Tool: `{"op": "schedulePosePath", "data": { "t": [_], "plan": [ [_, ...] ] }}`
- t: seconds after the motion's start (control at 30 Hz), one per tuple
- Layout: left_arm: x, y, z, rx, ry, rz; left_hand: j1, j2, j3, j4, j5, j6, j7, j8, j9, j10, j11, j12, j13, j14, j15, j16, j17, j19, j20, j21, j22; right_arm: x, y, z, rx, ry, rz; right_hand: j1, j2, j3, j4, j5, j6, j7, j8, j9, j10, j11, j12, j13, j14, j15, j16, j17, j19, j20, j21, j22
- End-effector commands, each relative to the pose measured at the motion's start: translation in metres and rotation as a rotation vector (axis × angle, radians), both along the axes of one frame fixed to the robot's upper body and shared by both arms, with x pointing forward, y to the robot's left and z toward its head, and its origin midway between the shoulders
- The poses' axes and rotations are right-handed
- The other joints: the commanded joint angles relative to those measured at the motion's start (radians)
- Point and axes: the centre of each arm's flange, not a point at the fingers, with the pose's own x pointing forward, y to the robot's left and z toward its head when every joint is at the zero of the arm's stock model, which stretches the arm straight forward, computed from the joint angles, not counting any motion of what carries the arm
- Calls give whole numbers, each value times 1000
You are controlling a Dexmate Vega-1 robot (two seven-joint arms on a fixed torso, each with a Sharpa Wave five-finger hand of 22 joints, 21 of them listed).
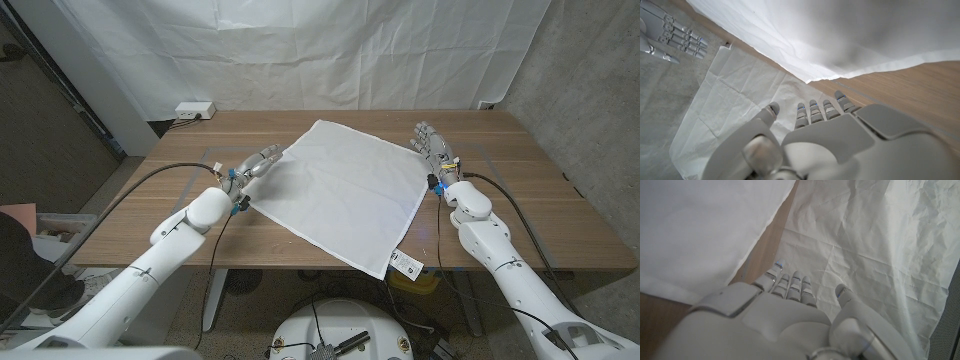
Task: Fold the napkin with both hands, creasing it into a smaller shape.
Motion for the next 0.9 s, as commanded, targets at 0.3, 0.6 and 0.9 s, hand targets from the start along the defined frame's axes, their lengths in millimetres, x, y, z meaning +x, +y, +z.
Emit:
{"op": "schedulePosePath", "data": {
  "t": [0.3, 0.6, 0.9],
  "plan": [
    [-8, -11, -22, 303, -16, 79, 2, 13, 13, 0, -6, -23, -15, -15, 1, -28, -7, -21, 2, -29, -17, -12, 3, -107, -3, -11, 4, 5, 7, 23, -62, -33, -30, 6, 2, 7, -2, 3, 11, -2, 2, 4, 7, 4, -6, 2, -3, -4, -4, 0, -6, -13, -2, 2],
    [-13, -10, -29, 397, -51, 133, -2, 11, 16, 1, -8, -22, -24, -16, 2, -29, -13, -23, 3, -33, -20, -11, 3, -108, -4, -15, 4, -2, 1, 27, -86, -32, -86, 5, 0, 8, -2, 2, 12, -1, 2, 5, 9, 2, -8, 2, -2, -2, -4, 0, -6, -13, -3, 2],
    [-17, -6, -34, 507, -36, 179, -10, 7, 20, 3, -11, 20, -28, -6, 2, 19, -15, -10, 3, 4, -27, 1, 3, -79, 0, -12, 4, -12, -7, 26, -155, 16, -231, 30, -18, 15, -33, -1, 12, 5, 2, 4, 17, 9, -15, 2, 1, 4, -8, -6, -3, -5, -3, 1]
  ]
}}
